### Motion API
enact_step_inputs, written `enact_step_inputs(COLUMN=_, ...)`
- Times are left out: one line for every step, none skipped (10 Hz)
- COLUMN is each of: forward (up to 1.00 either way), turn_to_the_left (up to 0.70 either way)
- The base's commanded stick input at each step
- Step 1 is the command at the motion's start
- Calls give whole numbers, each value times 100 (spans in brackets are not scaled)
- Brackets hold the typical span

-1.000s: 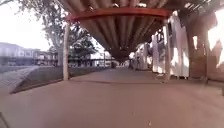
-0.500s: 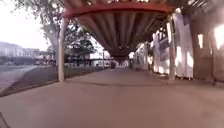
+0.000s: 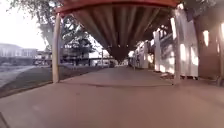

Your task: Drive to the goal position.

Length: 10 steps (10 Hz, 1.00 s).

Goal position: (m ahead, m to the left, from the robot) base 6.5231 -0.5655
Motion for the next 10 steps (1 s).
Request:
enact_step_inputs(forward=70, turn_to_the_left=0)
enact_step_inputs(forward=70, turn_to_the_left=0)
enact_step_inputs(forward=70, turn_to_the_left=0)
enact_step_inputs(forward=70, turn_to_the_left=0)
enact_step_inputs(forward=70, turn_to_the_left=0)
enact_step_inputs(forward=70, turn_to_the_left=0)
enact_step_inputs(forward=70, turn_to_the_left=0)
enact_step_inputs(forward=70, turn_to_the_left=0)
enact_step_inputs(forward=70, turn_to_the_left=0)
enact_step_inputs(forward=70, turn_to_the_left=0)
